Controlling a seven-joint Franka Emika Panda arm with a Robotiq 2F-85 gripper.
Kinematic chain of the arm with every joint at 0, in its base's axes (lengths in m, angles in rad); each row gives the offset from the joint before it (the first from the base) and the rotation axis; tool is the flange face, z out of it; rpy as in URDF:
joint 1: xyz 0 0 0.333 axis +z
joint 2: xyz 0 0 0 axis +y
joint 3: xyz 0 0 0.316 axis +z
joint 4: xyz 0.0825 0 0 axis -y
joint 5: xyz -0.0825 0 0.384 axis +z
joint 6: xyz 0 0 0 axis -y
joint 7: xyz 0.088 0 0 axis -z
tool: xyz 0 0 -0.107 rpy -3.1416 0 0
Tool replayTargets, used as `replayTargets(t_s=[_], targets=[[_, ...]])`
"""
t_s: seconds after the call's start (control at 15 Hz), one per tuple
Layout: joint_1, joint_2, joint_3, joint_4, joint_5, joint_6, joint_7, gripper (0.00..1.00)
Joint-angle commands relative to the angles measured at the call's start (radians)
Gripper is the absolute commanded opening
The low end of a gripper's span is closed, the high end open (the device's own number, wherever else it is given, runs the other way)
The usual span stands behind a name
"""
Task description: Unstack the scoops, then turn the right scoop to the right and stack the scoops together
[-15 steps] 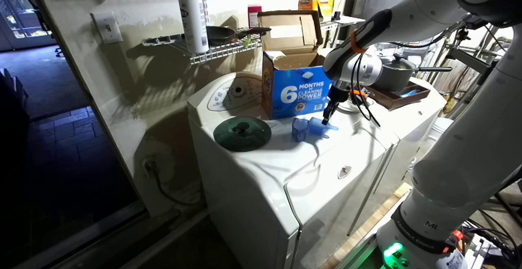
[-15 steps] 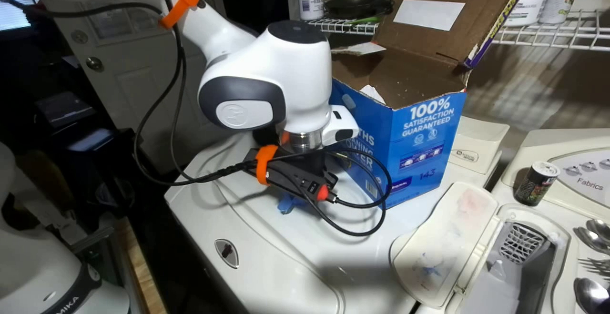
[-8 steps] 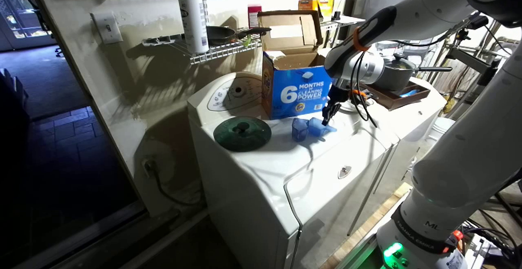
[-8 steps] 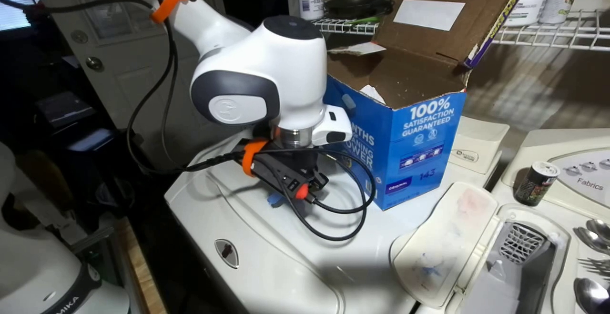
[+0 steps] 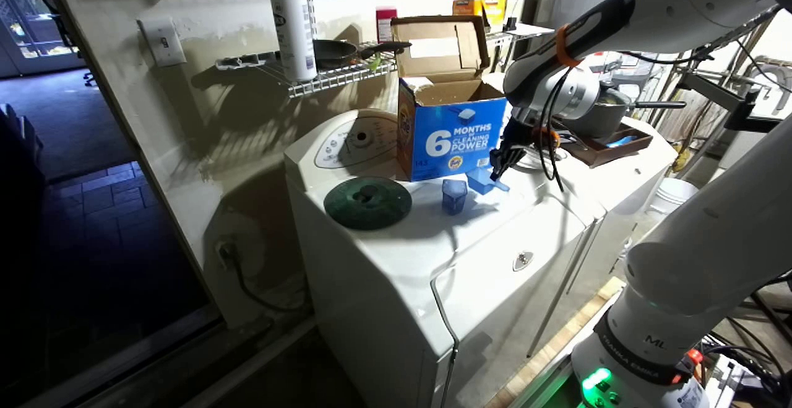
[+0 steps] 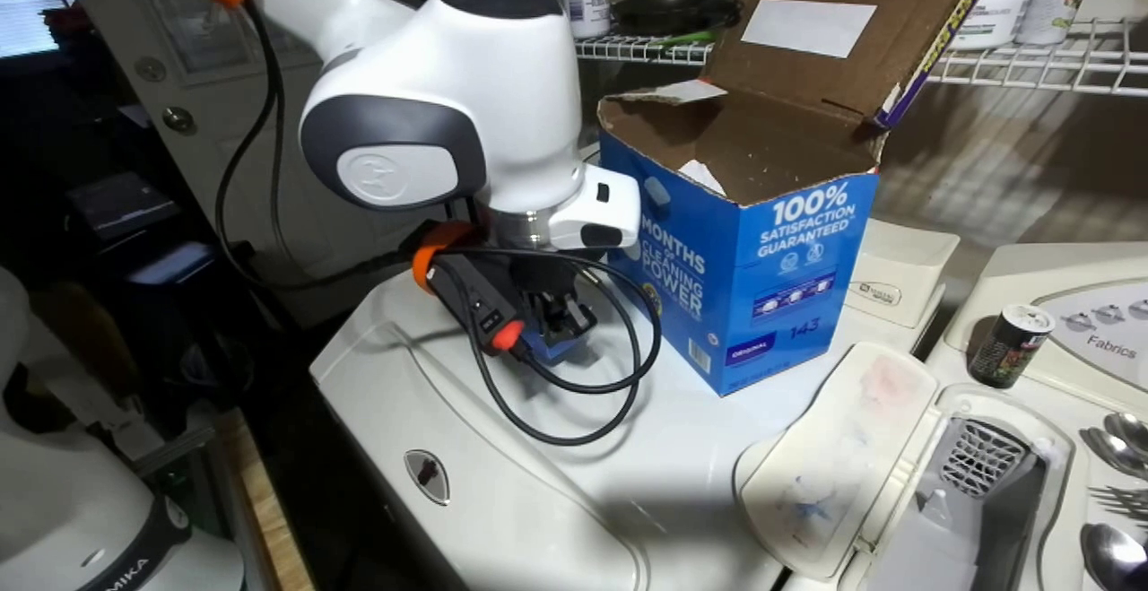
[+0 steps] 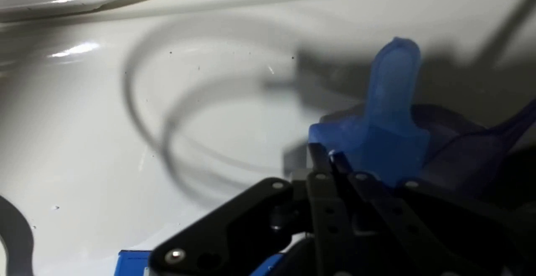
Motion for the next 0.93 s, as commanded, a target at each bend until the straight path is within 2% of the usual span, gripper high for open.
replayTargets(t_s=[0.0,0.4,0.87], targets=[[0.014,-0.096,-0.018,-0.047,0.025,-0.002,0.09,0.01],[0.072,-0.19,-0.025,-0.094,0.112,-0.003,0.133,0.01],[0.133,-0.194,-0.007,-0.119,0.181,0.036,0.217,0.01]])
